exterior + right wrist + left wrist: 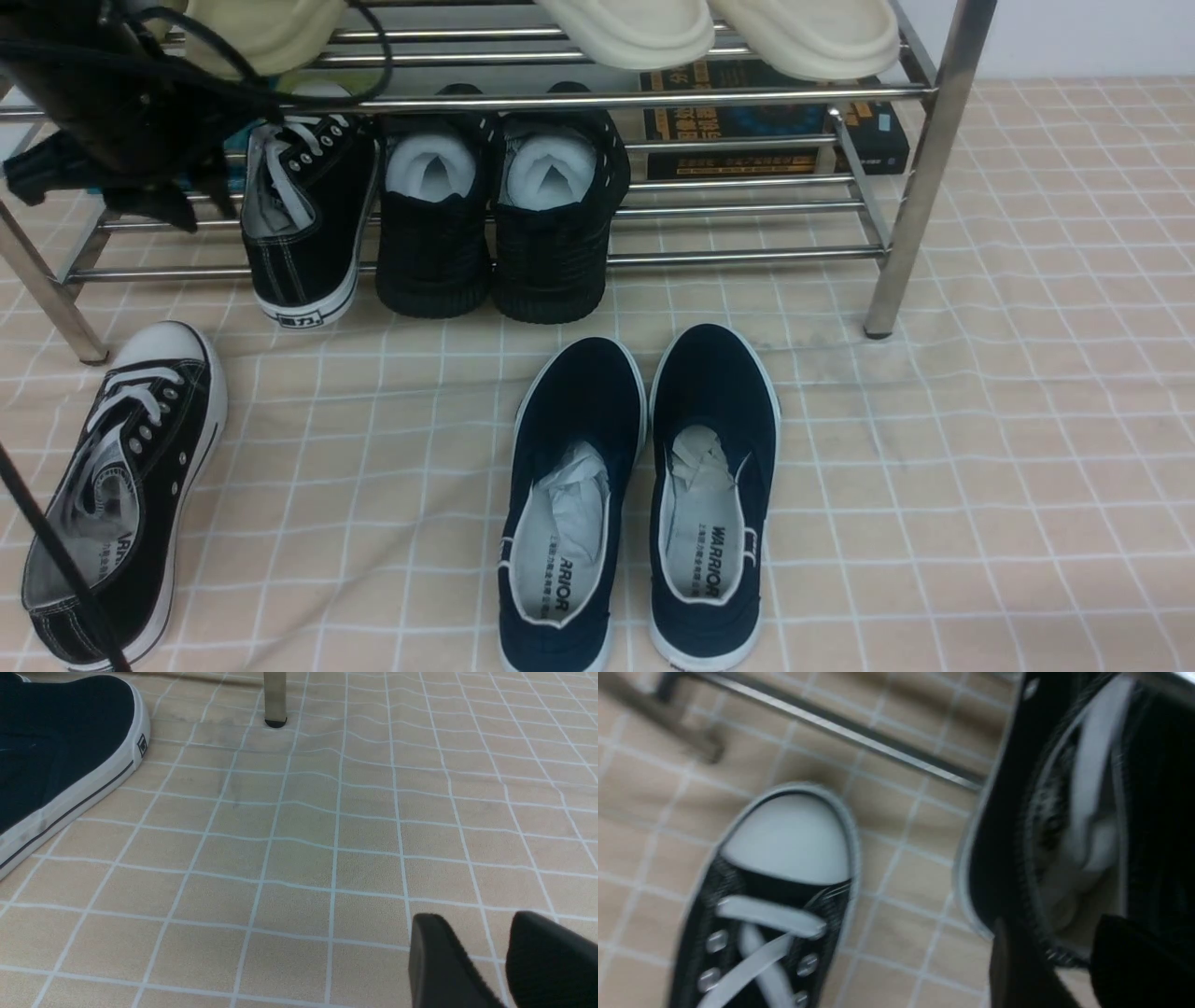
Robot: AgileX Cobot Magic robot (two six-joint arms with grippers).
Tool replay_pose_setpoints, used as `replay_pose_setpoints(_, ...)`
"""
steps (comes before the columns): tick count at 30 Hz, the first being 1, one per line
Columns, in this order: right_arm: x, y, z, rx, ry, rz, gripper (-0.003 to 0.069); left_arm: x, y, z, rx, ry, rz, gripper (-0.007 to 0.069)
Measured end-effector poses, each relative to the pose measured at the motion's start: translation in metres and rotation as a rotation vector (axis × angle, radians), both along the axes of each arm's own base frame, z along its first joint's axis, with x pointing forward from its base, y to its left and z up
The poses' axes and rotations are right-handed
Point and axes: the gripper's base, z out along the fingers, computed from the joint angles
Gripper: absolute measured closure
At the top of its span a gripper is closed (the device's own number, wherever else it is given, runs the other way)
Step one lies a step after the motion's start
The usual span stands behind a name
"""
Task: Take the shoes off the shelf from the light coffee tablecloth by hand.
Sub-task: 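Grasp the leftmost shoe on the bottom shelf of the shoe rack with the left gripper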
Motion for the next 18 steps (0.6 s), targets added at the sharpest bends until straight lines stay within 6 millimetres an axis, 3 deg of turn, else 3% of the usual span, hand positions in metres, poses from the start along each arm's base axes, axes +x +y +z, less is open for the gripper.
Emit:
replay_pose_setpoints(4, 0.000, 0.000, 0.000, 0.000, 0.000, 0.000, 0.0419, 0.010, -0.002, -0.013, -0.020, 0.002, 0.001, 0.0251)
replay_pose_setpoints(7, 0.000, 0.000, 0.000, 0.000, 0.000, 0.000, 0.0419, 0.015, -0.002, -0.023, -0.011, 0.019, 0.000, 0.0223)
replay_pose_setpoints(18, 0.000, 0.000, 0.000, 0.000, 0.000, 0.000, 0.0419, 0.034, -0.001, -0.057, 0.019, 0.048, -0.005, 0.0242)
